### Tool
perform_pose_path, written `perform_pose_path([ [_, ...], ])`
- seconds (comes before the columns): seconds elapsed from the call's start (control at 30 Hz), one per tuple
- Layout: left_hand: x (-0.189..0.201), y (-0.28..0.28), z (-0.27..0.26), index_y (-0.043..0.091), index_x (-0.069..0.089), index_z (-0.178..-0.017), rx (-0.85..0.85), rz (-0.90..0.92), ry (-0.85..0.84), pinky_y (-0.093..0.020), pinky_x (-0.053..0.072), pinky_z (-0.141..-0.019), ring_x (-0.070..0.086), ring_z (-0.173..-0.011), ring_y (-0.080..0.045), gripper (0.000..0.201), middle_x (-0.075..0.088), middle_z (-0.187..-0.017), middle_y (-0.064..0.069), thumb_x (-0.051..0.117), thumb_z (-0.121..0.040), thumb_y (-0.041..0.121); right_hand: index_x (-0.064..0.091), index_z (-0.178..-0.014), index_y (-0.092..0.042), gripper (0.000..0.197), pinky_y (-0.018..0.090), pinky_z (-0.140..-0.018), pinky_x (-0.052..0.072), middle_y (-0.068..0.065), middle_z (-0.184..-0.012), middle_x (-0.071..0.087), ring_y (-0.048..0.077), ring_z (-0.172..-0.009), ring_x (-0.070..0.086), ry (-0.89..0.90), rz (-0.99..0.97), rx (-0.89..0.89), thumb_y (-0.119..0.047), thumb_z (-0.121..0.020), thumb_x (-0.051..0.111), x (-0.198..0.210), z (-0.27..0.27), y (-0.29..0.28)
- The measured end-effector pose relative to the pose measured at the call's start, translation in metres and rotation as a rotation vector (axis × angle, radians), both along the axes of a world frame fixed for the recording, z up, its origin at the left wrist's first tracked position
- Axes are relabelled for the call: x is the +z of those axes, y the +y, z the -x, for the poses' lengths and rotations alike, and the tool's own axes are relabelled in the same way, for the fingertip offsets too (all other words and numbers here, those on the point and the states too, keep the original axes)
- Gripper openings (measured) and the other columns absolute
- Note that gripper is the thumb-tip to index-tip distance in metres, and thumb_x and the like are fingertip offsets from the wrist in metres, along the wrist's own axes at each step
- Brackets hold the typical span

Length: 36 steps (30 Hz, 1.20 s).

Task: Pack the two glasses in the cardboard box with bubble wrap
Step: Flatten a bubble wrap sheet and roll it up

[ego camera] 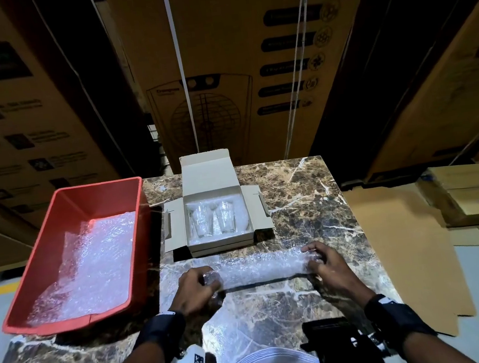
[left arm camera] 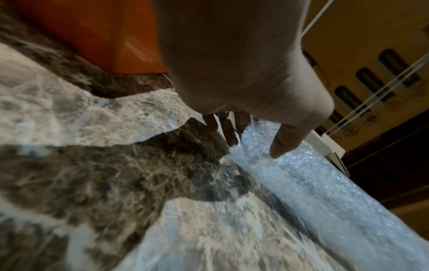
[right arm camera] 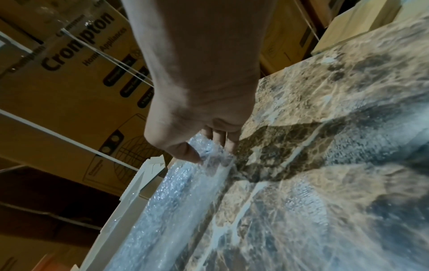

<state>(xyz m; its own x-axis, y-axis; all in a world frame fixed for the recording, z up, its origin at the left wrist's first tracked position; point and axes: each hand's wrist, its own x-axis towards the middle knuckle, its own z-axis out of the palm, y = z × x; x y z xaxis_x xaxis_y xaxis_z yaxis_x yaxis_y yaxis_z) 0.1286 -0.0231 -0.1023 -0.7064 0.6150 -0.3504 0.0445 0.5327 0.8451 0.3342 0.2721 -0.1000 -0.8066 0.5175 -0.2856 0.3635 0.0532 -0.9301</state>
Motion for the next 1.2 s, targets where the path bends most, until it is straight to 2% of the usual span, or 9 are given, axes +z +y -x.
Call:
perform_pose_path([
  [0.1,-0.001,0.006,0.0,0.005,0.064,-0.07,0.08,-0.041,0.002,-0.031,0.054,-0.057,0.064,-0.063,-0.017,0.023,0.068,-0.068,-0.011,0.069,-0.092,0.004,0.063,-0.121,-0.025,0.03,0.025,-0.06,0.049,0.002,-0.108,0.066,0.017,-0.072,0.059,-0.037,-0.052,-0.05,-0.005,-0.098,0.061,-0.01,0.003,0.003],
  [0.2,-0.013,0.005,0.008,0.013,0.067,-0.078,0.096,-0.034,0.051,-0.037,0.056,-0.069,0.066,-0.069,-0.018,0.027,0.072,-0.074,-0.007,0.067,-0.097,0.032,0.063,-0.12,-0.032,0.03,0.023,-0.05,0.045,0.008,-0.107,0.065,0.012,-0.065,0.055,-0.052,-0.076,-0.09,-0.011,-0.098,0.062,-0.019,0.01,0.004],
  [0.3,-0.027,0.005,0.013,0.023,0.069,-0.089,0.109,0.031,0.093,-0.039,0.055,-0.083,0.07,-0.082,-0.018,0.034,0.074,-0.08,0.004,0.061,-0.094,0.056,0.063,-0.114,-0.031,0.027,0.03,-0.049,0.042,0.013,-0.087,0.071,0.019,-0.053,0.05,-0.073,-0.097,-0.113,-0.009,-0.098,0.062,-0.025,0.017,0.006],
  [0.37,-0.031,0.007,0.016,0.028,0.067,-0.089,0.091,0.098,0.164,-0.04,0.053,-0.087,0.069,-0.087,-0.02,0.039,0.074,-0.081,0.008,0.054,-0.09,0.064,0.065,-0.106,-0.032,0.025,0.03,-0.052,0.043,0.009,-0.087,0.072,0.019,-0.051,0.052,-0.092,-0.184,-0.13,-0.009,-0.095,0.065,-0.028,0.021,0.006],
  [0.5,-0.026,0.014,0.011,0.018,0.061,-0.079,0.019,0.213,0.3,-0.042,0.051,-0.079,0.065,-0.078,-0.027,0.045,0.067,-0.07,0.0,0.049,-0.087,0.06,0.068,-0.098,-0.023,0.018,0.012,-0.057,0.043,-0.005,-0.09,0.069,0.007,-0.066,0.058,-0.15,-0.382,-0.109,-0.007,-0.09,0.07,-0.029,0.026,0.005],
  [0.67,-0.02,0.015,0.012,0.018,0.058,-0.067,0.033,0.336,0.332,-0.036,0.049,-0.063,0.061,-0.071,-0.024,0.037,0.061,-0.064,0.0,0.064,-0.071,0.054,0.068,-0.096,-0.025,0.014,0.008,-0.061,0.04,-0.009,-0.093,0.07,0.004,-0.079,0.061,-0.192,-0.484,-0.114,-0.014,-0.089,0.072,-0.03,0.027,0.002],
  [0.8,-0.022,0.016,0.012,0.025,0.054,-0.076,-0.018,0.376,0.389,-0.034,0.046,-0.066,0.06,-0.082,-0.024,0.031,0.059,-0.076,0.006,0.068,-0.068,0.051,0.064,-0.106,-0.024,0.017,0.019,-0.059,0.036,-0.01,-0.095,0.063,0.009,-0.078,0.056,-0.298,-0.735,-0.044,-0.022,-0.091,0.072,-0.023,0.027,-0.006],
  [1.0,-0.01,0.033,0.009,0.025,0.042,-0.113,-0.144,0.309,0.672,-0.039,0.04,-0.082,0.039,-0.095,-0.019,0.053,0.039,-0.109,0.003,0.059,-0.07,0.05,0.059,-0.123,-0.024,0.028,0.032,-0.097,0.042,-0.001,-0.124,0.052,0.012,-0.107,0.041,-0.307,-0.97,0.088,-0.024,-0.094,0.063,-0.019,0.041,-0.016],
  [1.2,-0.009,0.053,-0.005,0.026,0.053,-0.124,-0.428,0.122,0.797,-0.044,0.045,-0.095,0.045,-0.108,-0.019,0.032,0.048,-0.122,0.002,0.051,-0.097,0.043,0.059,-0.116,-0.021,0.019,0.036,-0.092,0.048,0.002,-0.121,0.053,0.018,-0.108,0.047,-0.118,-1.008,0.534,-0.024,-0.097,0.057,-0.023,0.059,-0.051],
])
